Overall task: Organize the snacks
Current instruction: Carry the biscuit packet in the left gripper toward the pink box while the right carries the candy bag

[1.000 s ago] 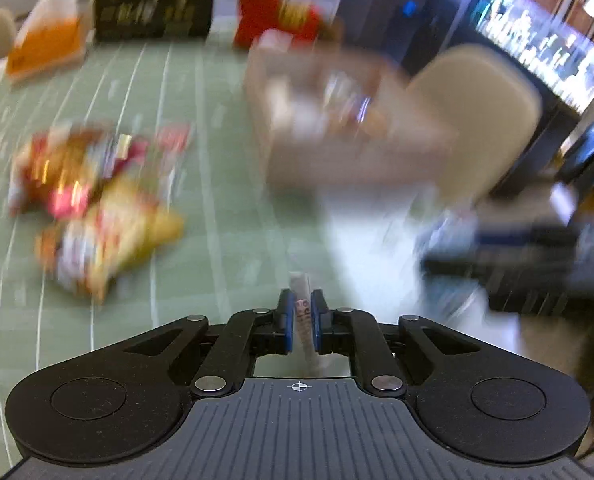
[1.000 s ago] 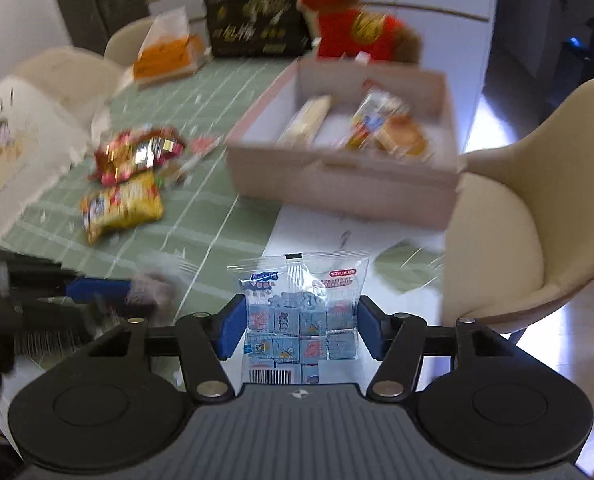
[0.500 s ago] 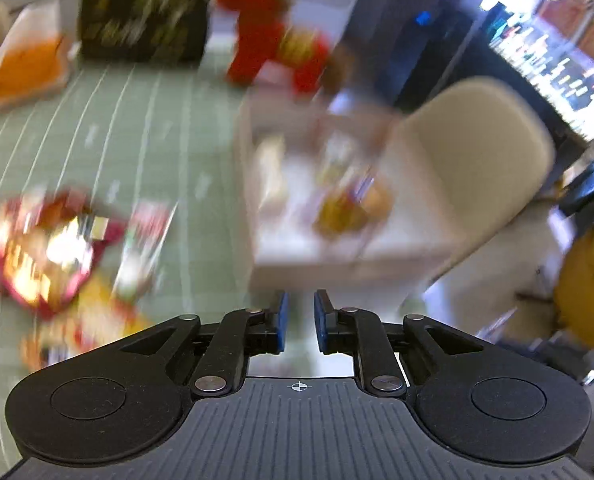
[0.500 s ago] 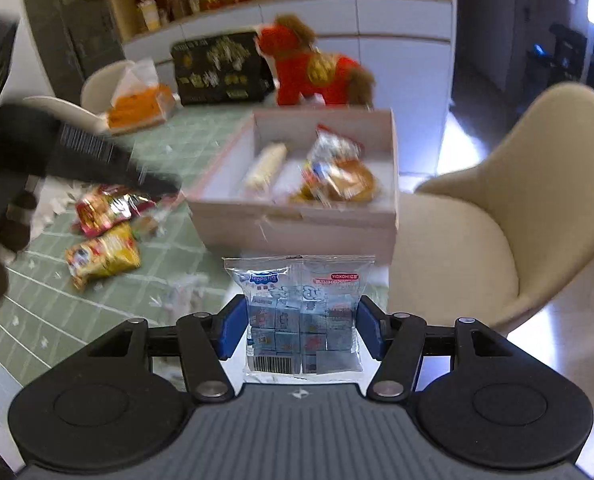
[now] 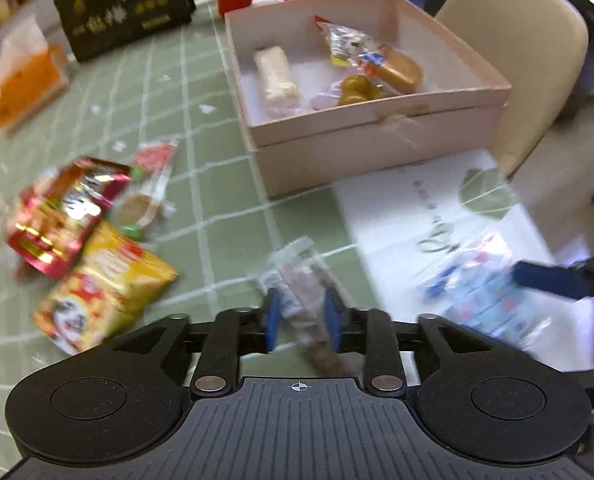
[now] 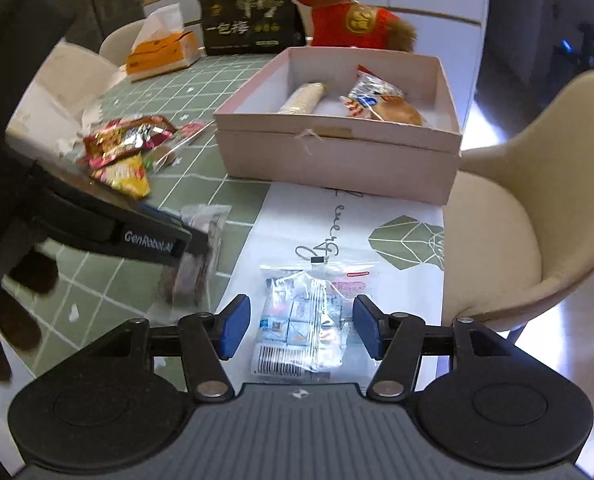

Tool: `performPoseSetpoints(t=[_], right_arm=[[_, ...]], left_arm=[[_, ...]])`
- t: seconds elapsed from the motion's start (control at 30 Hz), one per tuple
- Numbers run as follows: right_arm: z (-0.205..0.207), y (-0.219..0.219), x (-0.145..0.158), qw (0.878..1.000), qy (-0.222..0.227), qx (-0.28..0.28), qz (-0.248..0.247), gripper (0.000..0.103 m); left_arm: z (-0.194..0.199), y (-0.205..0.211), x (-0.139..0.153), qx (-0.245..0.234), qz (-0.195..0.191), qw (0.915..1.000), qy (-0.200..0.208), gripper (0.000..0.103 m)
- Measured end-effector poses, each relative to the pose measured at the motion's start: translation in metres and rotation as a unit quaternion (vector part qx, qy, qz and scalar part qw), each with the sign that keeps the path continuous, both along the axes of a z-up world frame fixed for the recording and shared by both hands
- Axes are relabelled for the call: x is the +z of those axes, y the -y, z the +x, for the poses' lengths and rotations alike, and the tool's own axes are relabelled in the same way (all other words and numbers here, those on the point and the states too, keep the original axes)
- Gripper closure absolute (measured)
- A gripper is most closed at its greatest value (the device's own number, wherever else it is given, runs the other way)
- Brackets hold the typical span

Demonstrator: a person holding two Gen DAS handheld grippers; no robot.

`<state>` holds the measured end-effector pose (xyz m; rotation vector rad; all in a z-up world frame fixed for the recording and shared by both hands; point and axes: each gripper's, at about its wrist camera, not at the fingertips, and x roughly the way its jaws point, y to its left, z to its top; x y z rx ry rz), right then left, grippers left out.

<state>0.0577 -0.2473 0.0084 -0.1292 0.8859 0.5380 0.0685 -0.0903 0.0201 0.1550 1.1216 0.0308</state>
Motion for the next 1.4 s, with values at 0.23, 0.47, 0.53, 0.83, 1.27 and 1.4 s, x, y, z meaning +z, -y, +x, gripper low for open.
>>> performPoseSetpoints(t=[0.23,0.47,0.53,0.83,1.27,1.4], right_arm=[[-0.005,0.003,0.003,1.000,0.009,-0.010,0.004,0.041],[-0.002,0.029,0.019,0.998,0.032,-0.049,0.006,0.039],[0.000,0.035,0.018,0.998,0.029,-0.061,0.005,0.039],[-0.005,0.034,0.012,0.998,0.011,-0.059,0.008,0.038],[0.008,0.009,0.002,1.000,0.004,-0.020,-0.007,0.025],[0.026,-0.002,-0.011,0.999,-0.045,-0.017,-0.002,0.025]], left_arm=[[0.001,-0.035,0.012,0.093,-0.133,0.9864,-0.023,0.070],[0.010,-0.003,0.002,0.056,-0.086,0.9942,-0.032,0.061],[0.010,0.005,0.000,0.034,-0.075,0.9960,-0.035,0.049],[-0.002,0.001,-0.010,0.013,-0.005,0.9997,-0.020,0.037],[0.013,-0.013,-0.012,-0.014,-0.046,0.9988,0.012,0.058],[-0.008,-0.019,-0.012,-0.027,-0.058,0.9979,0.007,0.058]])
